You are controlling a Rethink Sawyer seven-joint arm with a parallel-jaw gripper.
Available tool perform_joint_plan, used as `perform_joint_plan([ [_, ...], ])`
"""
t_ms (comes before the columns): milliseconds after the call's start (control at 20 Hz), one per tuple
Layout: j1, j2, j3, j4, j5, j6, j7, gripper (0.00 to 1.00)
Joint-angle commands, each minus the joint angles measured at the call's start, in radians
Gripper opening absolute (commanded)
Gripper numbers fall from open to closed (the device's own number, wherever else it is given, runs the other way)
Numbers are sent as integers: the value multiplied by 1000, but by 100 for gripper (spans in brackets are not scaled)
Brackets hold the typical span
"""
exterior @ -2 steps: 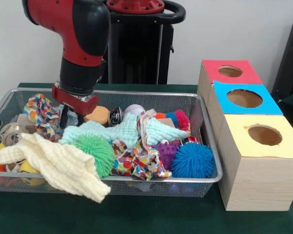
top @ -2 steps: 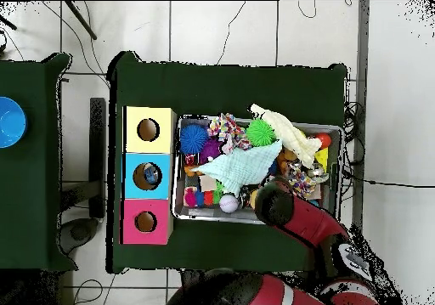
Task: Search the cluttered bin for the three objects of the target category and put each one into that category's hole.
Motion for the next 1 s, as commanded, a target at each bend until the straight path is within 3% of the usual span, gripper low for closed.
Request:
perform_joint_plan([
  [50, -12, 96, 97, -6, -26, -45, 142, 0],
  [600, 34, 17, 62, 1, 9, 96, 131, 0],
  [1000, 68, -19, 39, -57, 31, 204, 121, 0],
])
